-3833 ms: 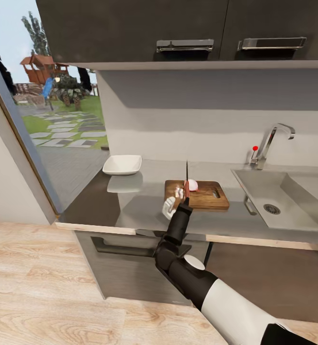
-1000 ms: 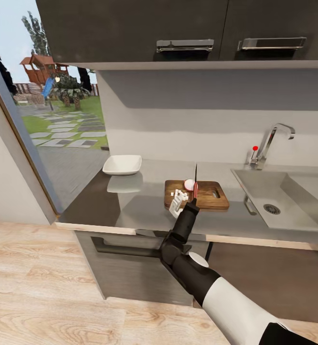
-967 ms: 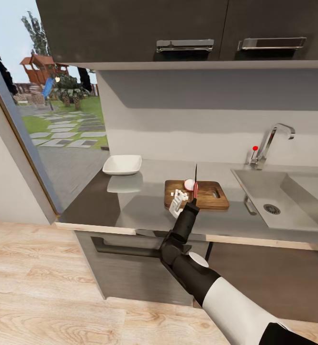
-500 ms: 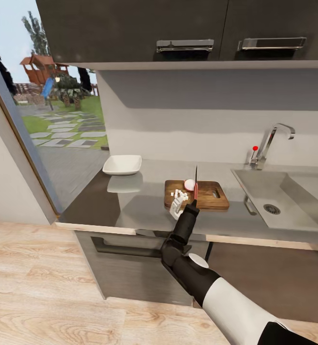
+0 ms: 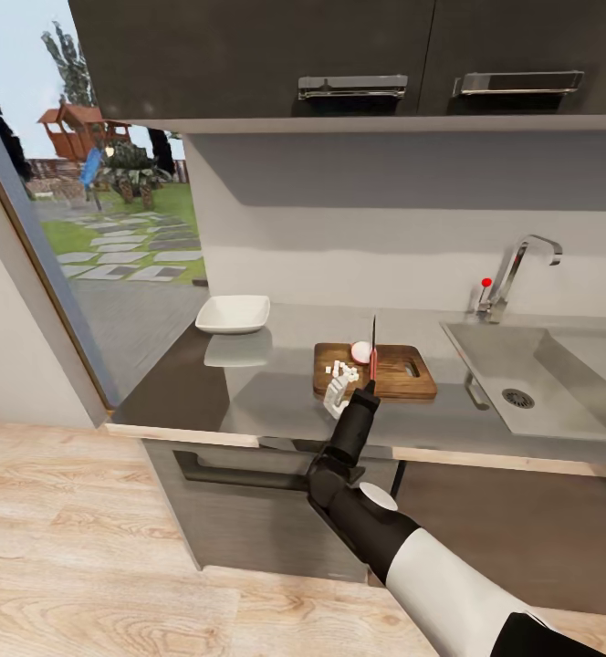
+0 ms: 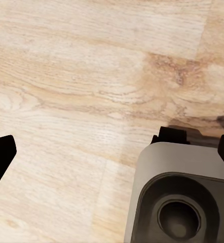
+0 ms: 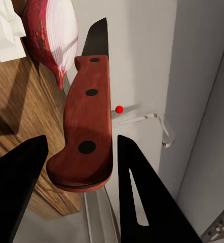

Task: In the kitchen, take the Vidalia onion out of the sink, dice it on the chopping board with the paring knife, put the diced onion into the bowl on the countertop, then place both the paring knife and the chopping board into the sink.

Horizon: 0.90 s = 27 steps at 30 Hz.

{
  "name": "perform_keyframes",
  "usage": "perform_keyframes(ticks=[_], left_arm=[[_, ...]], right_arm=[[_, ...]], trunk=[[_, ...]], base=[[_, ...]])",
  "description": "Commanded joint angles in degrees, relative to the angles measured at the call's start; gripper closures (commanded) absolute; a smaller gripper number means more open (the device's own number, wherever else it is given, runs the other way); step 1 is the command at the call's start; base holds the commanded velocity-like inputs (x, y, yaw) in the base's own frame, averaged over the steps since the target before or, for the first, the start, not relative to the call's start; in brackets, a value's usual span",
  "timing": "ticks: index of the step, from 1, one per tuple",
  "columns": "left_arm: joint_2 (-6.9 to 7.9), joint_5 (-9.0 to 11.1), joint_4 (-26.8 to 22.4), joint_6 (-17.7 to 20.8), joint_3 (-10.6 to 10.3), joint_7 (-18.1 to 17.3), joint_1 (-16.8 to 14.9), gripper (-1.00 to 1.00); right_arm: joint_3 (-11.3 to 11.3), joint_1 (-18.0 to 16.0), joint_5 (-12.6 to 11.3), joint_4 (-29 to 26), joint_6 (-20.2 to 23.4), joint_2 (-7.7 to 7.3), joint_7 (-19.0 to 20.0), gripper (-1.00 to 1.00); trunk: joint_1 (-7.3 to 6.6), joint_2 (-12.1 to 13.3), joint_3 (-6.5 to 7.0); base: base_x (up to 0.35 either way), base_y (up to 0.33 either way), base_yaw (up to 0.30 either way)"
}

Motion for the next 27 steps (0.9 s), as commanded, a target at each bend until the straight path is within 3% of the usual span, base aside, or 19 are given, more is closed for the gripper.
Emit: perform_keyframes(ticks=[1, 11, 17, 27], left_arm=[[-0.05, 0.53, 0.23, -0.41, -0.49, 0.04, -0.09, -1.0], [-0.03, 0.53, 0.23, -0.4, -0.49, 0.04, -0.12, -1.0], [-0.03, 0.53, 0.23, -0.4, -0.49, 0.04, -0.11, -1.0], [-0.02, 0.53, 0.23, -0.39, -0.49, 0.04, -0.13, -1.0]], right_arm=[[0.01, -0.03, -1.62, 0.09, -0.22, 0.0, -0.18, 1.0], [0.13, -0.03, -1.7, 0.09, -0.28, 0.0, 0.02, 1.0], [0.43, -0.02, -1.62, 0.01, -0.44, 0.0, 6.03, 1.0], [0.54, -0.03, -1.62, 0.01, -0.51, 0.0, 6.77, 1.0]], trunk=[[0.0, -0.03, -0.06], [0.0, -0.03, -0.06], [0.0, -0.03, -0.06], [0.0, -0.03, -0.06]], base=[[0.0, 0.0, 0.0], [0.0, 0.0, 0.0], [0.0, 0.0, 0.0], [0.0, 0.0, 0.0]])
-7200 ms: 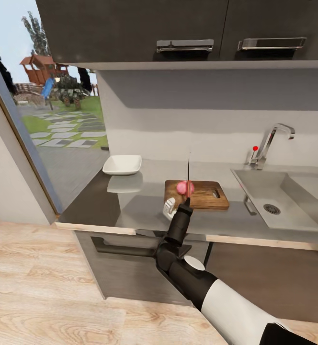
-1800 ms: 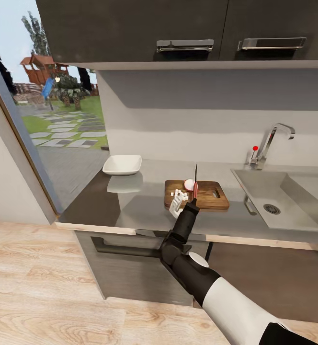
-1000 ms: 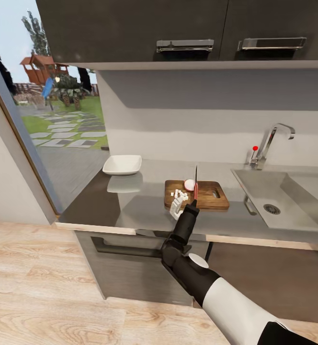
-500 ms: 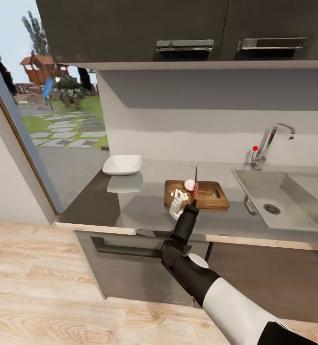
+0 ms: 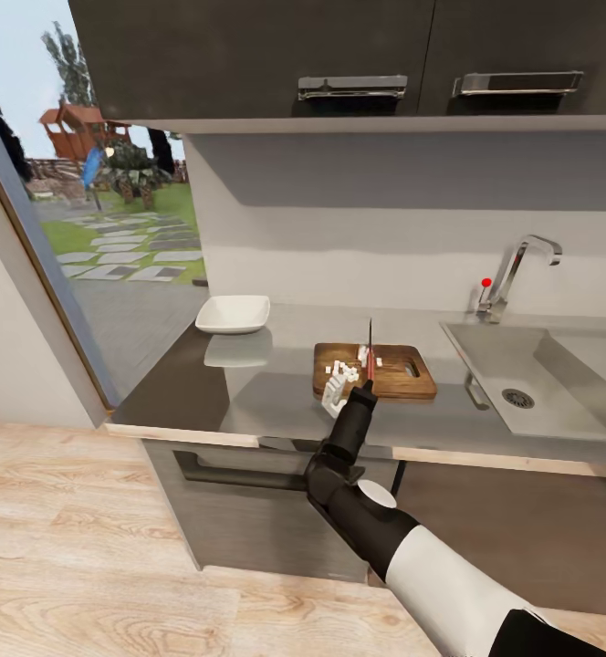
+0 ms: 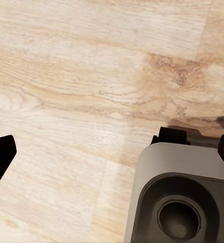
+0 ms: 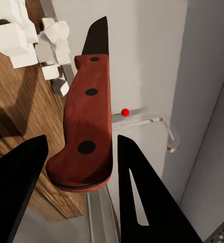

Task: In the kitchen, take the Vidalia onion out of the sink, dice it on the chopping board with the paring knife, put the diced onion into the bowl on the countertop, then place both the paring knife and the chopping board into the sink.

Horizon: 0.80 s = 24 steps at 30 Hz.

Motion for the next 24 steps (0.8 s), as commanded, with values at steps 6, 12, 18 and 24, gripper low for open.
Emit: perform_keyframes(ticks=[6, 12, 18, 24], left_arm=[[-0.04, 0.53, 0.24, -0.4, -0.5, 0.04, -0.09, -1.0], [-0.04, 0.53, 0.24, -0.39, -0.5, 0.04, -0.08, -1.0], [-0.04, 0.53, 0.24, -0.39, -0.5, 0.04, -0.07, -1.0], [-0.05, 0.53, 0.24, -0.39, -0.5, 0.04, -0.06, -1.0]], right_arm=[[0.1, 0.52, -3.62, 0.31, -1.89, 0.0, 2.14, 1.0], [0.1, 0.52, -3.47, -1.0, -1.87, 0.0, 2.01, 1.0], [0.03, 0.55, -3.28, -10.9, -1.18, 0.0, 1.98, 1.0], [-0.18, 0.59, -2.93, -18.43, -0.83, 0.0, 1.98, 1.0]], trunk=[[0.01, -0.02, -0.07], [0.01, -0.02, -0.07], [0.01, -0.02, -0.07], [0.01, -0.02, -0.07]], base=[[0.0, 0.0, 0.0], [0.0, 0.0, 0.0], [0.0, 0.0, 0.0], [0.0, 0.0, 0.0]])
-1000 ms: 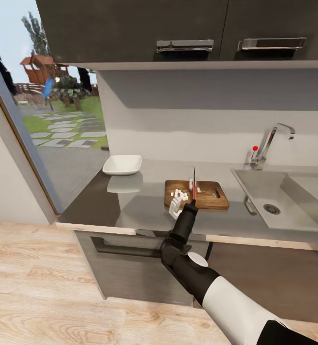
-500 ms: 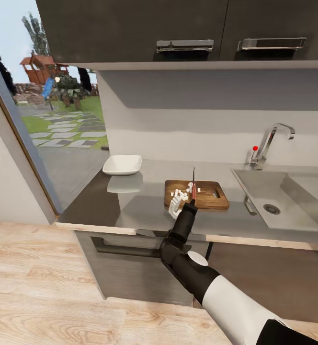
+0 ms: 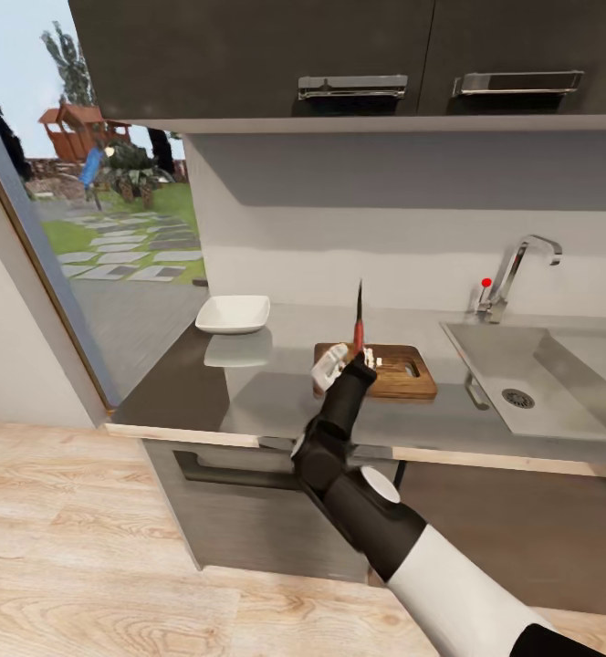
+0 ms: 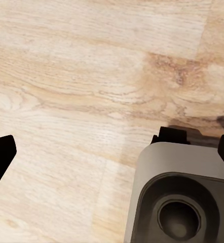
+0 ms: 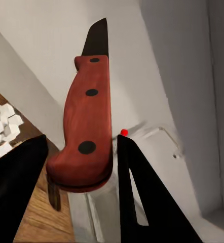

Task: In the kitchen, take the Vidalia onion out of the sink, dice it on the chopping board with the paring knife, put the diced onion into the bowl on the countertop, then place both the paring knife and the chopping board into the sink.

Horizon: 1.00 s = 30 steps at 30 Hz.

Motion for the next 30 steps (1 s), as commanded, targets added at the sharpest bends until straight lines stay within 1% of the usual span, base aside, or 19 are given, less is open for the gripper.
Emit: perform_keyframes(ticks=[1, 5, 6, 7, 9, 11, 12, 13, 14, 16, 17, 18, 20, 21, 22, 24, 25, 28, 30], left_arm=[[-0.05, 0.53, 0.23, -0.39, -0.49, 0.04, -0.1, -1.0], [-0.06, 0.53, 0.23, -0.39, -0.49, 0.04, -0.09, -1.0], [-0.04, 0.53, 0.23, -0.39, -0.49, 0.04, -0.09, -1.0], [-0.05, 0.53, 0.23, -0.39, -0.49, 0.04, -0.1, -1.0], [-0.03, 0.53, 0.23, -0.39, -0.49, 0.04, -0.09, -1.0], [-0.06, 0.53, 0.23, -0.41, -0.49, 0.04, -0.09, -1.0], [-0.04, 0.53, 0.23, -0.4, -0.49, 0.04, -0.09, -1.0], [-0.06, 0.53, 0.23, -0.39, -0.49, 0.04, -0.1, -1.0], [-0.07, 0.53, 0.23, -0.39, -0.49, 0.04, -0.1, -1.0], [-0.08, 0.53, 0.23, -0.39, -0.49, 0.04, -0.11, -1.0], [-0.09, 0.53, 0.23, -0.39, -0.49, 0.04, -0.12, -1.0], [-0.1, 0.53, 0.23, -0.39, -0.49, 0.04, -0.1, -1.0], [-0.1, 0.53, 0.23, -0.39, -0.49, 0.04, -0.11, -1.0], [-0.1, 0.53, 0.21, -0.39, -0.49, 0.04, -0.12, -1.0], [-0.11, 0.53, 0.21, -0.42, -0.49, 0.04, -0.14, -1.0], [-0.11, 0.53, 0.16, -0.46, -0.49, 0.04, -0.15, -1.0], [-0.11, 0.53, 0.15, -0.47, -0.49, 0.04, -0.13, -1.0], [-0.11, 0.58, 0.09, -0.53, -0.43, 0.06, -0.11, -1.0], [-0.07, 1.88, 0.06, -0.62, -0.31, 0.05, -0.12, -1.0]], right_arm=[[0.04, -0.05, -0.38, -1.14, 0.16, 0.0, -0.39, 1.0], [-0.52, -0.07, -0.36, -4.71, 0.13, 0.0, -0.35, 1.0], [-1.75, -0.06, -0.37, -6.83, 0.02, 0.0, -0.31, 1.0], [-4.08, -0.07, -0.5, -9.83, -0.09, 0.0, 0.06, 1.0], [-8.67, -0.1, -0.71, -16.38, -0.19, 0.0, 3.66, 1.0], [-14.05, -0.13, -0.71, -23.6, -0.25, 0.0, 13.62, 1.0], [-17.54, -0.17, -0.71, -25.42, -0.32, 0.0, 18.7, 1.0], [-21.42, -0.24, -0.71, -26.36, -0.38, 0.0, 23.2, 1.0], [-23.99, -0.3, -0.73, -26.71, -0.42, 0.0, 26.05, 1.0], [-30.82, -0.38, -0.73, -27.19, -0.92, 0.0, 35.49, 1.0], [-32.66, -0.4, -0.75, -27.27, -1.27, 0.0, 38.9, 1.0], [-35.1, -0.45, -0.79, -27.35, -1.67, 0.0, 44.67, 1.0], [-37.34, -0.47, -0.89, -27.46, -1.89, -2.19, 52.02, 1.0], [-39.16, -0.48, -0.93, -27.5, -1.97, -3.56, 57.04, 1.0], [-41.98, -0.49, -0.95, -27.5, -2.02, -4.3, 61.16, 1.0], [-49.32, -0.49, -1.02, -27.51, -2.17, -4.92, 67.43, 1.0], [-51.57, -0.49, -1.04, -27.51, -2.7, -5.19, 69.99, 1.0], [-53.56, -0.49, -1.06, -27.51, -6.74, -7.07, 73.09, 1.0], [-53.92, -0.49, -1.06, -27.55, -8.03, -7.66, 73.55, 1.0]], trunk=[[0.0, -0.03, -0.05], [0.0, -0.03, -0.05], [0.0, -0.03, -0.05], [0.0, -0.03, -0.05], [0.0, -0.03, -0.05], [0.0, -0.03, -0.05], [0.0, -0.03, -0.05], [0.0, -0.03, -0.05], [0.0, -0.03, -0.05], [0.0, -0.03, -0.05], [0.0, -0.03, -0.05], [0.0, -0.03, -0.05], [0.0, -0.03, -0.05], [0.0, -0.03, -0.05], [0.0, -0.03, -0.05], [0.0, -0.03, -0.05], [0.0, -0.03, -0.05], [0.0, -0.03, -0.05], [0.0, -0.03, -0.05]], base=[[0.0, 0.0, 0.0], [0.0, 0.0, 0.0], [0.0, 0.0, 0.0], [0.0, 0.0, 0.0], [0.0, 0.0, 0.0], [0.0, 0.0, 0.0], [0.0, 0.0, 0.0], [0.0, 0.0, 0.0], [0.0, 0.0, 0.0], [0.0, 0.0, 0.0], [0.0, 0.0, 0.0], [0.0, 0.0, 0.0], [0.0, 0.0, 0.0], [0.0, 0.0, 0.0], [0.0, 0.0, 0.0], [0.0, 0.0, 0.0], [0.0, 0.0, 0.0], [0.0, 0.0, 0.0], [0.0, 0.0, 0.0]])
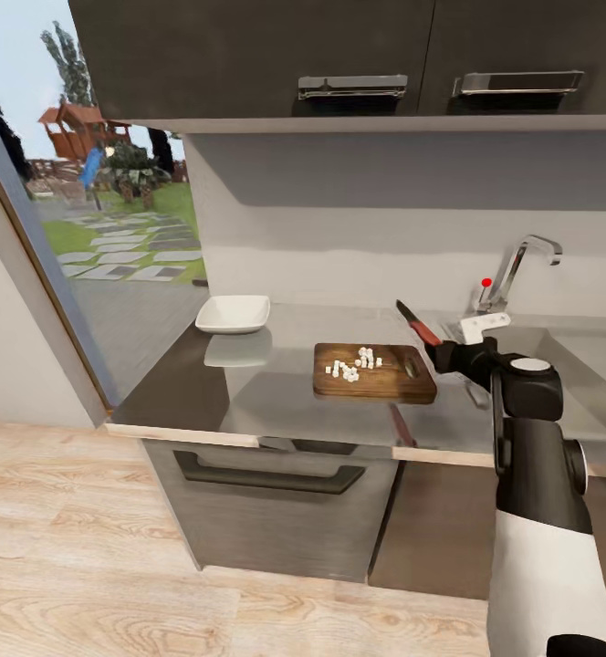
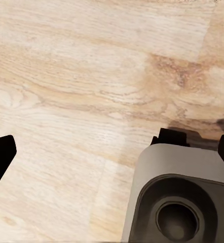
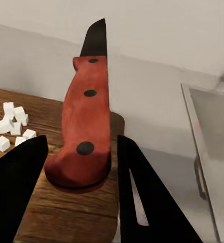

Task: In the kitchen, take the Vidalia onion out of the sink, dice it on the chopping board with the paring knife, put the diced onion into the bowl on the countertop, then place both the paring knife and the chopping board into the sink.

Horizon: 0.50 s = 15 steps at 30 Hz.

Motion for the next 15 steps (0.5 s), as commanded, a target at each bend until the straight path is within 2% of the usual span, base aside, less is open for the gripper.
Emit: perform_keyframes(ticks=[1, 3, 4, 6, 9, 11, 12, 13, 15], left_arm=[[-0.02, 1.4, 0.23, -0.42, -0.44, 0.05, -0.08, -1.0], [0.34, 3.85, 0.22, -0.58, -0.37, 0.04, -0.07, -1.0], [0.75, 5.01, 0.22, -0.67, -0.35, 0.04, -0.06, -1.0], [1.43, 6.09, 0.22, -0.74, -0.34, 0.04, -0.06, -1.0], [1.63, 6.39, 0.22, -0.76, -0.33, 0.04, -0.07, -1.0], [1.67, 6.45, 0.22, -0.77, -0.33, 0.04, -0.06, -1.0], [1.67, 6.46, 0.22, -0.77, -0.33, 0.04, -0.06, -1.0], [1.68, 6.47, 0.22, -0.77, -0.33, 0.04, -0.06, -1.0], [1.68, 6.47, 0.22, -0.75, -0.33, 0.04, -0.06, -1.0]], right_arm=[[-0.15, -0.06, 0.54, -0.07, -0.11, -0.04, 0.65, 1.0], [-0.52, -0.12, 0.54, -0.09, -0.43, -0.14, 0.77, 1.0], [-1.67, -0.13, 0.54, -0.09, -0.6, -0.16, 0.82, 1.0], [-6.23, -0.14, 0.54, -0.1, -3.12, -0.2, 0.85, 1.0], [-10.01, -0.15, 0.54, -0.07, -6.48, -0.31, 0.75, 1.0], [-14.53, -0.15, 0.51, 0.03, -7.23, -0.71, 0.88, 1.0], [-15.84, -0.15, 0.46, 0.04, -7.33, -0.78, 0.91, 1.0], [-17.06, -0.15, 0.33, 0.06, -7.41, -0.85, 0.95, 1.0], [-18.0, -0.15, 0.08, 0.15, -7.53, -0.95, 1.04, 1.0]], trunk=[[0.0, -0.03, -0.05], [0.0, -0.03, -0.05], [0.0, -0.03, -0.05], [0.0, -0.03, -0.05], [0.0, -0.03, -0.05], [0.0, -0.03, -0.05], [0.0, -0.03, -0.05], [0.0, -0.03, -0.05], [0.0, -0.03, -0.05]], base=[[0.0, 0.0, 0.0], [0.0, 0.0, 0.0], [0.0, -0.005, 0.0], [0.0, -0.123, 0.0], [0.0, -0.26, 0.0], [0.0, -0.308, 0.0], [0.0, -0.315, 0.0], [0.0, -0.317, 0.0], [0.0, -0.319, 0.0]])
